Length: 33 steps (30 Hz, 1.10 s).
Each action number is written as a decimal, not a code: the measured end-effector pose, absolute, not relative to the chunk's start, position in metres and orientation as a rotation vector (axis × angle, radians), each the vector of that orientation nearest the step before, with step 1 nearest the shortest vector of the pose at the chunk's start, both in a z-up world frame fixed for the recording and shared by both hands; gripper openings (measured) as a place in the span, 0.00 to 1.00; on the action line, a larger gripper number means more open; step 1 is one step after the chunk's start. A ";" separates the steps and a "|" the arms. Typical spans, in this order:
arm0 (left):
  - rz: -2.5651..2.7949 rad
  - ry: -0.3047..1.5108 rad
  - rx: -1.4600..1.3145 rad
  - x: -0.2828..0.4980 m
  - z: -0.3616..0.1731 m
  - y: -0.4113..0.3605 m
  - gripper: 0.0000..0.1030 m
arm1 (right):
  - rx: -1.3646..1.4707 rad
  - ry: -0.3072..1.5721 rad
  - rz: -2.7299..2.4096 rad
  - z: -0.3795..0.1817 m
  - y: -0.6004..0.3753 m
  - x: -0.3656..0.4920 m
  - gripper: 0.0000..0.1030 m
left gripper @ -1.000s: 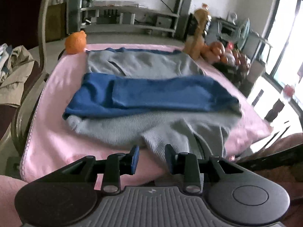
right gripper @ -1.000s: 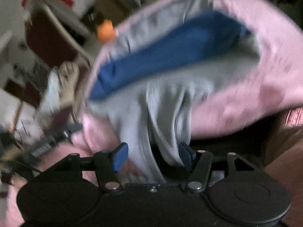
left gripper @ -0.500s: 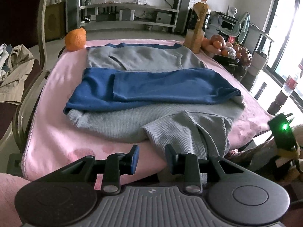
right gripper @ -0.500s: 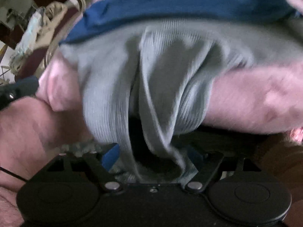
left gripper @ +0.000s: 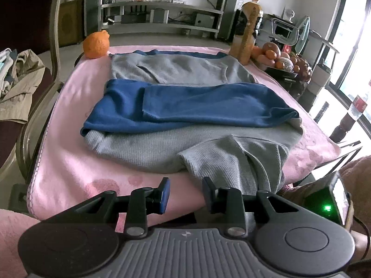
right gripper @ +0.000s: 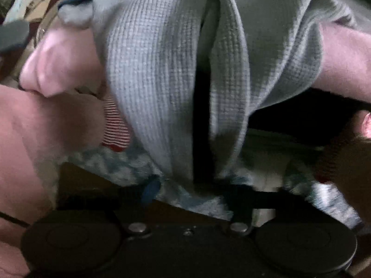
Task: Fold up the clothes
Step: 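Grasp the grey sweatshirt hem with the right gripper and lift it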
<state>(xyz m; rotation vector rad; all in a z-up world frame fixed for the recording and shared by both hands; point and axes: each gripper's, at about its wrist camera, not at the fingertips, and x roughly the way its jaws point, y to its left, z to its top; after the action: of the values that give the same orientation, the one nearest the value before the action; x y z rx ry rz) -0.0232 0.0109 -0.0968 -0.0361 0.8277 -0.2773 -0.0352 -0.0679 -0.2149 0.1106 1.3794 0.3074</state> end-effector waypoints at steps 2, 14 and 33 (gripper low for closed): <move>-0.279 0.830 -0.039 -0.023 -0.097 0.011 0.31 | 0.105 1.361 0.287 -0.211 -0.071 -0.037 0.09; -0.275 0.820 -0.063 -0.024 -0.094 0.015 0.31 | 0.231 1.261 0.402 -0.145 -0.087 -0.048 0.05; -0.279 0.825 -0.043 -0.025 -0.096 0.013 0.31 | 0.116 1.352 0.271 -0.194 -0.081 -0.039 0.80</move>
<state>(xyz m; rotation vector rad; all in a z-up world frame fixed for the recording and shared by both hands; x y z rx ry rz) -0.0250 0.0134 -0.0957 -0.0434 0.8248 -0.2786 -0.0395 -0.0813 -0.1943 0.1163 1.3524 0.2714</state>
